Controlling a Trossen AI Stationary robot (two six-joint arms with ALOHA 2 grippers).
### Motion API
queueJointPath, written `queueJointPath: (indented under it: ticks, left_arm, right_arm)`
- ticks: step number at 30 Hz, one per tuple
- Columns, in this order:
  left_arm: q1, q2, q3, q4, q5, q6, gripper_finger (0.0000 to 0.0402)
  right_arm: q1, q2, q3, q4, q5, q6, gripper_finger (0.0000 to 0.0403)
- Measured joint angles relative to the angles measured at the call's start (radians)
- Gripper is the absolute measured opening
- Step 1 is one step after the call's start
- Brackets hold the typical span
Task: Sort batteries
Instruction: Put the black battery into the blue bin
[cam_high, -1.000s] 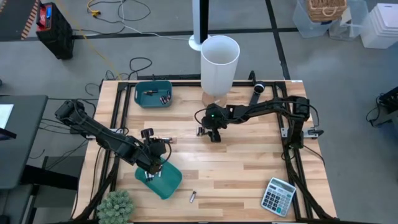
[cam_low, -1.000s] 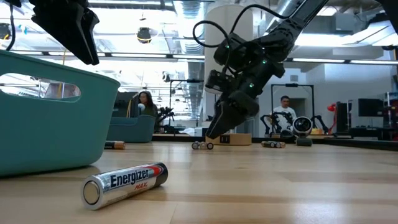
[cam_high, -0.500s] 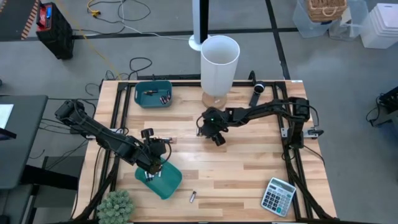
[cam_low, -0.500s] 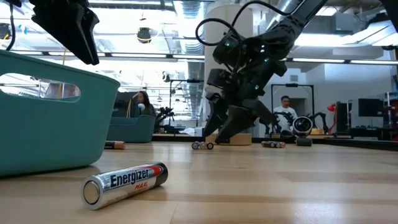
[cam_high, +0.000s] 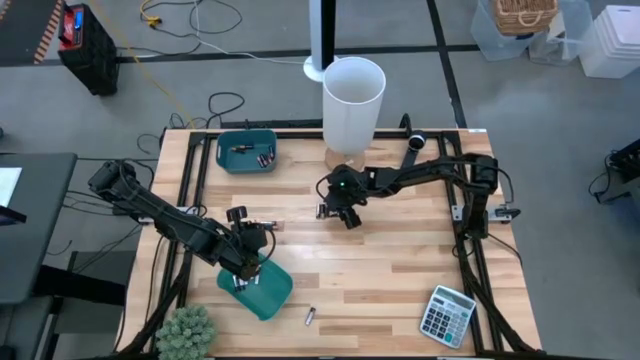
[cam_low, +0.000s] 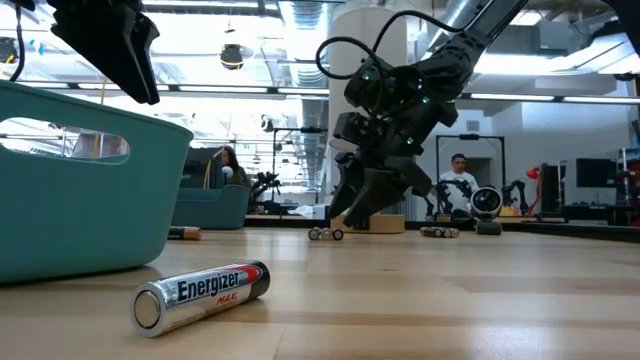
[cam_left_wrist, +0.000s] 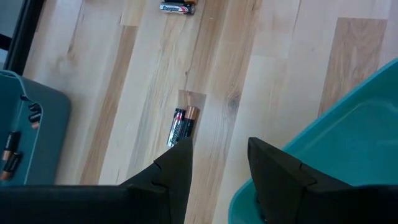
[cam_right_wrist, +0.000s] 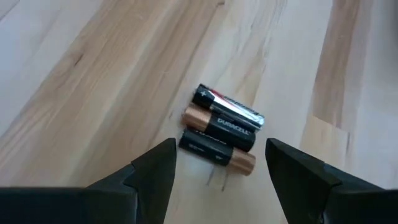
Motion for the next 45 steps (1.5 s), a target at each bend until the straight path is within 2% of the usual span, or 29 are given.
queueJointPath:
  ticks: [10,17,30,35,45]
  left_arm:
    - [0.000,0.000,0.000,0.001,0.000,-0.011,0.0148]
    - [0.000,0.001,-0.001,0.006,0.002,-0.010,0.0148]
    - [0.000,0.001,-0.001,0.007,0.002,0.000,0.0148]
    - [0.000,0.001,-0.001,0.007,0.001,0.009,0.0148]
    - [0.000,0.001,-0.001,0.009,-0.088,0.008,0.0148]
  right_arm:
    - [-0.003,0.048,0.003,0.036,-0.026,-0.119,0.0266]
    - [-0.007,0.068,0.008,0.041,-0.027,-0.132,0.0266]
    - [-0.013,0.079,0.014,-0.038,-0.029,0.010,0.0256]
    - [0.001,0.079,0.014,-0.071,-0.025,0.050,0.0207]
    - [0.015,0.078,0.013,-0.108,-0.027,0.058,0.0051]
